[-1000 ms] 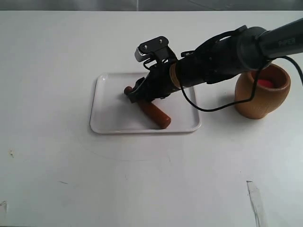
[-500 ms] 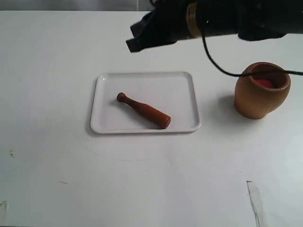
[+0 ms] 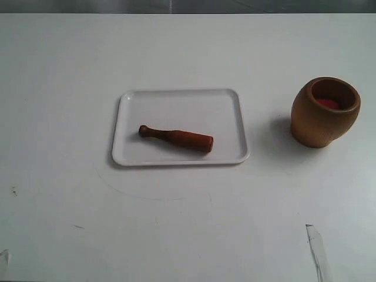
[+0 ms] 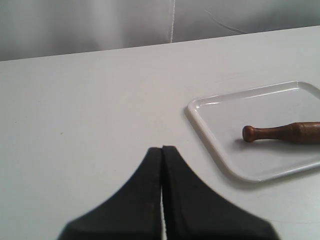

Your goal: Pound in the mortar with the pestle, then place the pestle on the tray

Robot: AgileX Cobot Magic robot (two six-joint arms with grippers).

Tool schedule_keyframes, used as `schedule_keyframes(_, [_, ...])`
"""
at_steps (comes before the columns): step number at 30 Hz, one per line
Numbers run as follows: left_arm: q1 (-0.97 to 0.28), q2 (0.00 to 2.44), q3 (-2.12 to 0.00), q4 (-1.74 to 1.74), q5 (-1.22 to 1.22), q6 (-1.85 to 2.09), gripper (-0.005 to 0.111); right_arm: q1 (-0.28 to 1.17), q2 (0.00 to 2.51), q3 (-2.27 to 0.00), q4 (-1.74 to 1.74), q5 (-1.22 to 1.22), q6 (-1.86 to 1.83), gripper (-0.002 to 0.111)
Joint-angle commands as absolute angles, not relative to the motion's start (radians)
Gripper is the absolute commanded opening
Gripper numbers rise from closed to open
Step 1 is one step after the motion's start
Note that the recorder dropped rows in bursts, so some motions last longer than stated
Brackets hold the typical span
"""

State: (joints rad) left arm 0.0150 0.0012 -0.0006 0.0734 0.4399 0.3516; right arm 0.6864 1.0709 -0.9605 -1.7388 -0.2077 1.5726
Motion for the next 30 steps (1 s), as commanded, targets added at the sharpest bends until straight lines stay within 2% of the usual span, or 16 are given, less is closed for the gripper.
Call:
schedule_keyframes(1, [0.007, 0.0, 0.0, 0.066, 0.437, 0.343, 0.0, 0.689, 0.893, -0.797, -1.744, -0.181, 1.581, 0.0])
schedule_keyframes(4, [0.007, 0.0, 0.0, 0.066, 0.437, 0.343, 0.0, 0.689, 0.741, -0.642, -1.744, -0.275, 1.582, 0.0])
schedule_keyframes(9, [0.007, 0.0, 0.0, 0.066, 0.437, 0.343, 0.0, 0.689, 0.598, -0.534, -1.744, -0.385, 1.601, 0.0])
schedule_keyframes(21, [0.007, 0.0, 0.0, 0.066, 0.437, 0.343, 0.0, 0.689, 0.509, -0.521, -1.744, -0.397, 1.604, 0.0])
schedule_keyframes(26, [0.007, 0.0, 0.0, 0.066, 0.437, 0.343, 0.0, 0.68, 0.384, -0.521, -1.744, -0.397, 1.604, 0.0])
schedule_keyframes(30, [0.007, 0.0, 0.0, 0.066, 0.437, 0.343, 0.0, 0.618, 0.248, -0.501, -1.744, -0.394, 1.612, 0.0])
